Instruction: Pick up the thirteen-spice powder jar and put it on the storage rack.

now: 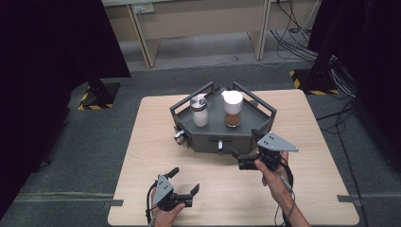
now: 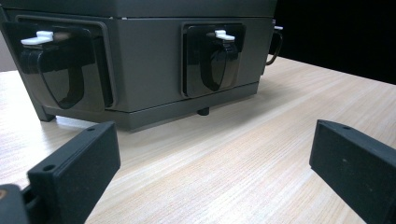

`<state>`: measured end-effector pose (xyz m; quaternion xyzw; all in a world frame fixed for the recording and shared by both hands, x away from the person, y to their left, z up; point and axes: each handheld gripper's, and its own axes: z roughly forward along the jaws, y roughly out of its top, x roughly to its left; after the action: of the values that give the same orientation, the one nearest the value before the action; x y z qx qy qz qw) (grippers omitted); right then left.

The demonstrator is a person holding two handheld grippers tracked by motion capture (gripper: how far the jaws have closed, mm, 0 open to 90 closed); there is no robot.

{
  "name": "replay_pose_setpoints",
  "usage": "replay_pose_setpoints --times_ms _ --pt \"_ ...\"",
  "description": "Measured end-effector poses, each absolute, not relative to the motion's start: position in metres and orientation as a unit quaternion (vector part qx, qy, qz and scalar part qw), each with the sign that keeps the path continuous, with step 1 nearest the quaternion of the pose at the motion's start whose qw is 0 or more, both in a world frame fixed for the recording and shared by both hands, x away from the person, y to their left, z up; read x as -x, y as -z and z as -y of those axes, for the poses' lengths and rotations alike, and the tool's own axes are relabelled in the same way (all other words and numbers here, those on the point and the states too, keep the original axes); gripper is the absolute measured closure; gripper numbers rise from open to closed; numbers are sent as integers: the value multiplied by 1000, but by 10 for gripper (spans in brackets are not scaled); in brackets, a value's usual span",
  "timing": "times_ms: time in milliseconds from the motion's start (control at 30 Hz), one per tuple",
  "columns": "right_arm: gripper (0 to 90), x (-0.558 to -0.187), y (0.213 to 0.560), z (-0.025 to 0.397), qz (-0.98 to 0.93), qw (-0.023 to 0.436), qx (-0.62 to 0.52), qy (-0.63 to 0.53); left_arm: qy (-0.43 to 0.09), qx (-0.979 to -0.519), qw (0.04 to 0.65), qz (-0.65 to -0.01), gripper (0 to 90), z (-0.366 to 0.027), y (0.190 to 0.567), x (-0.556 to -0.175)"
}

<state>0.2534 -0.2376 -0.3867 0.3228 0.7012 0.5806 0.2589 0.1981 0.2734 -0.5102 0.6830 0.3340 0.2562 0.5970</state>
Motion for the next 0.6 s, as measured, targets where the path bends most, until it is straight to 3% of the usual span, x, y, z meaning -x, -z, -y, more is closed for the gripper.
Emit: replay_pose_setpoints --times_ms 600 --pt "6 -223 419 254 -704 258 -320 -579 -256 -684 596 -335 11 -273 510 -198"
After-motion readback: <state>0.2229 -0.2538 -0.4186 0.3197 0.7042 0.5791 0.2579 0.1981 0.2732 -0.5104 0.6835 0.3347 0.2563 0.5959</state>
